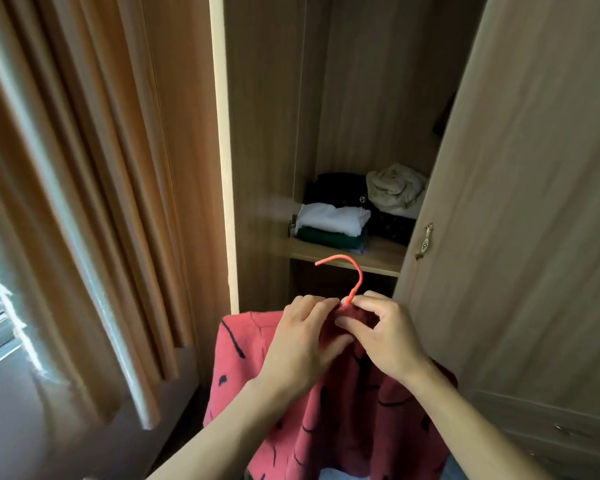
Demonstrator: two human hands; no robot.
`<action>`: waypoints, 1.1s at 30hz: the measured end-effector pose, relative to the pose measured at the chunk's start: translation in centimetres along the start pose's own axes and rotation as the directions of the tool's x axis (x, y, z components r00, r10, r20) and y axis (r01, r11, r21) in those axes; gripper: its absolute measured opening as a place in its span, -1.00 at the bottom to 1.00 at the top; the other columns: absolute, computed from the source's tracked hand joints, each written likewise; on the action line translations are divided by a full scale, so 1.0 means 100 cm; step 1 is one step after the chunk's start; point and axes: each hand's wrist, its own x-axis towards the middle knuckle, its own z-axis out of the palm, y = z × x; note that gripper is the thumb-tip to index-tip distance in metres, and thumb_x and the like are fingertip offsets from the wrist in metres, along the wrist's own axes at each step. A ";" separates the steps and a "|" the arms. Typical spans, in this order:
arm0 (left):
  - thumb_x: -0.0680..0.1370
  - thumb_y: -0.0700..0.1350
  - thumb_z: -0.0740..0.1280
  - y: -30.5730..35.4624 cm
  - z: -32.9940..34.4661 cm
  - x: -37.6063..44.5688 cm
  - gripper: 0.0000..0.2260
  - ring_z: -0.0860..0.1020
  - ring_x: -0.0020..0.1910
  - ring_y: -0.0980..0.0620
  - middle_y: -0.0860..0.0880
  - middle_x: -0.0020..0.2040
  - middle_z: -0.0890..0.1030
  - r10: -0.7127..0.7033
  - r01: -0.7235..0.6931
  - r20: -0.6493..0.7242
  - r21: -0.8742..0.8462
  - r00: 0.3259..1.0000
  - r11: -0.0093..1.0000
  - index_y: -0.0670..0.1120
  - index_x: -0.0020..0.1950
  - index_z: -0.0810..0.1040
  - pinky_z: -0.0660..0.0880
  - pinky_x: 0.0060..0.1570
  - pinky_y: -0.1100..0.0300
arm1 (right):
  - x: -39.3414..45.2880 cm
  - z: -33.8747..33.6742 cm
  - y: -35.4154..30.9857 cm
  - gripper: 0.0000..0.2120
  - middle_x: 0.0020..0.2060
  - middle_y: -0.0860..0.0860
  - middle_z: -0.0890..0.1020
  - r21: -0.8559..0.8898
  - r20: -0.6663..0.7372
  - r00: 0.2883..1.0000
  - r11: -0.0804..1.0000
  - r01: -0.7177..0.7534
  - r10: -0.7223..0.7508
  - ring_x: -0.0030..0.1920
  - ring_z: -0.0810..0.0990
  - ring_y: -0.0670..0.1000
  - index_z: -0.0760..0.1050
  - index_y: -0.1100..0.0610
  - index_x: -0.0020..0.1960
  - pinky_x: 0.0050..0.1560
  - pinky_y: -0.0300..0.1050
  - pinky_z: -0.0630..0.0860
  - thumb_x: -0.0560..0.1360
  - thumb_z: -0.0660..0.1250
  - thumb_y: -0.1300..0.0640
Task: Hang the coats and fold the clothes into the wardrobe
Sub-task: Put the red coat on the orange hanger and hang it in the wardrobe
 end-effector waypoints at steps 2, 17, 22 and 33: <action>0.45 -0.01 0.43 0.005 0.006 -0.001 -0.67 0.54 -0.01 0.04 0.04 0.02 0.58 -0.004 -0.003 -0.135 -0.058 0.991 0.998 -0.07 0.18 0.58 0.53 -0.02 0.07 | -0.005 -0.005 -0.007 -0.72 -0.21 -0.14 0.65 0.017 0.012 1.000 1.000 0.019 -0.020 -0.13 0.65 -0.09 0.68 -0.12 -0.09 -0.09 -0.36 0.49 0.39 0.56 0.26; 0.38 -0.12 0.55 0.041 0.019 0.006 -0.82 0.60 -0.21 0.08 0.07 -0.19 0.61 -0.151 0.113 -0.103 -0.307 0.983 0.945 -0.04 -0.03 0.72 0.53 -0.25 0.15 | -0.021 -0.059 0.014 -0.40 -0.09 -0.07 0.63 0.086 0.255 0.967 0.996 -0.037 0.014 -0.09 0.66 0.02 0.32 -0.18 0.40 0.00 -0.18 0.56 0.51 0.41 0.28; 0.41 -0.21 0.54 0.058 0.038 0.025 -0.65 0.57 -0.17 0.04 0.08 -0.16 0.53 -0.170 0.159 -0.008 -0.312 0.985 0.937 0.08 0.15 0.69 0.52 -0.18 0.25 | -0.011 -0.081 0.033 -0.37 -0.14 -0.07 0.63 0.127 0.246 0.969 0.990 -0.055 0.022 -0.16 0.63 -0.06 0.36 -0.23 0.36 -0.01 -0.17 0.58 0.47 0.47 0.27; 0.44 -0.08 0.48 0.085 0.099 0.071 -0.83 0.48 -0.24 0.11 0.12 -0.20 0.42 -0.179 0.179 0.013 -0.149 0.984 0.972 0.10 0.00 0.70 0.37 -0.22 0.42 | 0.023 -0.136 0.106 -0.63 -0.21 -0.09 0.69 0.192 0.207 0.978 0.979 -0.064 0.023 -0.18 0.67 0.02 0.60 -0.09 0.08 -0.08 -0.05 0.63 0.35 0.61 0.16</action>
